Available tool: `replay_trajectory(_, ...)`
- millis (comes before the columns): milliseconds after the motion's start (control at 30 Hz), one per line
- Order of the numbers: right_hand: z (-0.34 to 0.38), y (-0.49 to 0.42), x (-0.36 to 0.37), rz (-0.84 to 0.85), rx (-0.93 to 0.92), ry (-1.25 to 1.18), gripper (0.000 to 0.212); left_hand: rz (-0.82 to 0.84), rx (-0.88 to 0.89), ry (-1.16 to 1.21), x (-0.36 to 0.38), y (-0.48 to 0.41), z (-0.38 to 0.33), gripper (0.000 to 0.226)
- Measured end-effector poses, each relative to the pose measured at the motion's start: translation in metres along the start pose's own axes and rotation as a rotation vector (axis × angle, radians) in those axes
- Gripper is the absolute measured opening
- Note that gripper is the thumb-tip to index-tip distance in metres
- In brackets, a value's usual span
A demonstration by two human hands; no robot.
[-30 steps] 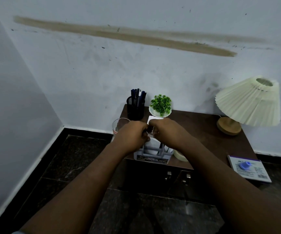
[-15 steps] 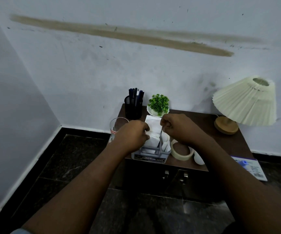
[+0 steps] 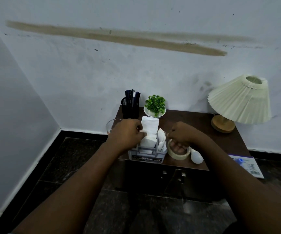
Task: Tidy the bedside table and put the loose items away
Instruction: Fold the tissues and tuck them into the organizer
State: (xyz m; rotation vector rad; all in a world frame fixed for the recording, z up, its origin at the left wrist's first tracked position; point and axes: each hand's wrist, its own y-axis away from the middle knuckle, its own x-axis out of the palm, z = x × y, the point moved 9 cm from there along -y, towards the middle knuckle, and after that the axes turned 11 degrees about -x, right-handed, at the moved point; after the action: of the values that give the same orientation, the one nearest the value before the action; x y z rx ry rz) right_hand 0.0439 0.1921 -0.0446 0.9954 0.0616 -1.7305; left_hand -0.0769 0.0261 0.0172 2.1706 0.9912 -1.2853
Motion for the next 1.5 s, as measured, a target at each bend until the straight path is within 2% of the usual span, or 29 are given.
replay_trajectory(67,-0.009,0.001,0.011,0.067,0.090,-0.116,0.035,-0.100,-0.068,-0.007,-0.017,-0.001,0.009,0.017)
replay_trajectory(133,-0.013,0.002,0.018,0.104,0.124,-0.175,0.035,-0.127,-0.136,-0.069,-0.025,0.001,0.021,0.028)
replay_trajectory(200,-0.014,0.003,0.022,0.124,0.117,-0.191,0.034,-0.059,-0.171,-0.141,-0.020,0.004,0.027,0.037)
replay_trajectory(300,-0.013,0.006,0.028,0.142,0.106,-0.198,0.032,0.060,-0.197,-0.209,-0.004,0.009,0.029,0.035)
replay_trajectory(467,-0.012,0.014,0.038,0.180,0.111,-0.231,0.028,0.142,-0.233,-0.222,0.008,0.009,0.029,0.030)
replay_trajectory(667,-0.007,0.010,0.041,0.089,-0.003,-0.235,0.021,0.189,-0.240,-0.249,0.020,0.007,0.023,0.011)
replay_trajectory(833,-0.003,0.007,0.016,-0.119,-0.087,-0.221,0.014,0.116,-0.244,-0.235,0.009,-0.001,0.019,0.031)
replay_trajectory(967,0.005,0.016,-0.026,-0.323,-0.221,-0.160,0.024,-0.070,-0.194,-0.082,-0.008,-0.011,0.011,0.033)
replay_trajectory(1067,-0.002,0.025,-0.060,-0.481,-0.259,-0.174,0.028,-0.140,-0.141,0.150,-0.005,-0.015,-0.005,0.020)
replay_trajectory(1200,-0.020,0.034,-0.099,-0.663,-0.262,-0.117,0.032,0.052,-0.237,0.790,0.031,-0.031,-0.029,0.023)
replay_trajectory(1267,-0.028,0.040,-0.113,-0.770,-0.266,-0.039,0.034,0.126,-0.284,1.016,0.053,-0.039,-0.045,0.018)
replay_trajectory(1333,-0.038,0.041,-0.119,-0.825,-0.257,-0.002,0.034,0.149,-0.318,1.102,0.075,-0.042,-0.055,0.022)
replay_trajectory(1500,-0.067,0.031,-0.119,-0.848,-0.190,-0.014,0.039,0.204,-0.359,1.143,0.120,-0.050,-0.065,0.031)
